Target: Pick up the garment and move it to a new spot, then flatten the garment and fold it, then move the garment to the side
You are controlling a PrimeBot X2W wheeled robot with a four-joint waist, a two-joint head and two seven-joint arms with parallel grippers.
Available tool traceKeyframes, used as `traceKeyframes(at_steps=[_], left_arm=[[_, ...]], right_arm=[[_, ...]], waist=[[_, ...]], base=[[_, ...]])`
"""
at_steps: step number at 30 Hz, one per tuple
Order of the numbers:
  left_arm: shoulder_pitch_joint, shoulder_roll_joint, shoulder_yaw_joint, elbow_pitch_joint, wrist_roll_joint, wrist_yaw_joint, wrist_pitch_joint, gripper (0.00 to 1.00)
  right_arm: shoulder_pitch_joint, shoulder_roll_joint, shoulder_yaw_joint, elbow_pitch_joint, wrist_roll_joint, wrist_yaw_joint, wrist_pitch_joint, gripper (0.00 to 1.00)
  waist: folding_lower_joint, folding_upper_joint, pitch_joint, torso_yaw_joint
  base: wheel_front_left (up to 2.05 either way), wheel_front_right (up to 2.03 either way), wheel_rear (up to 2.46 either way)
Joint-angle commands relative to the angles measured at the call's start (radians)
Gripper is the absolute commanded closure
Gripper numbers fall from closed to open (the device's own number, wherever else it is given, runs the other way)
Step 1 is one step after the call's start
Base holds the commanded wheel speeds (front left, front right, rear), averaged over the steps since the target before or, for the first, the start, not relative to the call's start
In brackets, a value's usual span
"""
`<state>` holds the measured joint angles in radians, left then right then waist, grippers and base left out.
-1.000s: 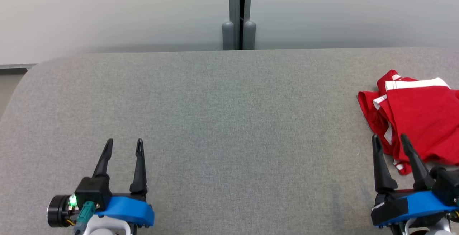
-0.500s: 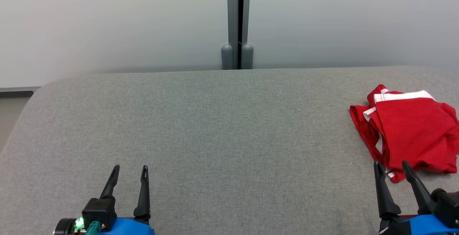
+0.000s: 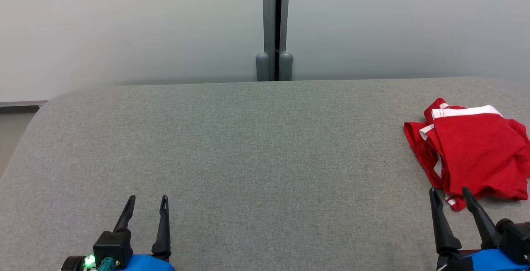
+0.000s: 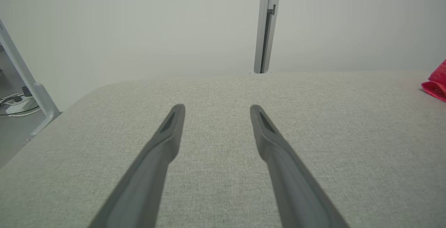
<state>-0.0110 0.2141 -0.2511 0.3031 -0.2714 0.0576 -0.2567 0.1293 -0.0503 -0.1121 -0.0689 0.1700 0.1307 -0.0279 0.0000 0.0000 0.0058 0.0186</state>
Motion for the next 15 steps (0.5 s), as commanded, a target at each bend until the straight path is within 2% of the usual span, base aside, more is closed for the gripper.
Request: traceKeyframes(at_steps=[1,15], left_arm=[[-0.009,0.006,-0.004,0.002,0.000,0.004,0.001,0.00],[-0.018,0.010,-0.012,0.009,-0.006,0.013,-0.002,0.00]], right_arm=[[0.002,-0.001,-0.001,0.003,0.001,0.000,-0.006,0.00],[-0.002,-0.001,-0.007,0.012,0.009,0.000,-0.010,0.00]], waist=[[0.0000,0.0000,0.001,0.000],[0.0000,0.0000,-0.002,0.001]], base=[[0.00,0.00,0.00],[0.00,0.00,0.00]])
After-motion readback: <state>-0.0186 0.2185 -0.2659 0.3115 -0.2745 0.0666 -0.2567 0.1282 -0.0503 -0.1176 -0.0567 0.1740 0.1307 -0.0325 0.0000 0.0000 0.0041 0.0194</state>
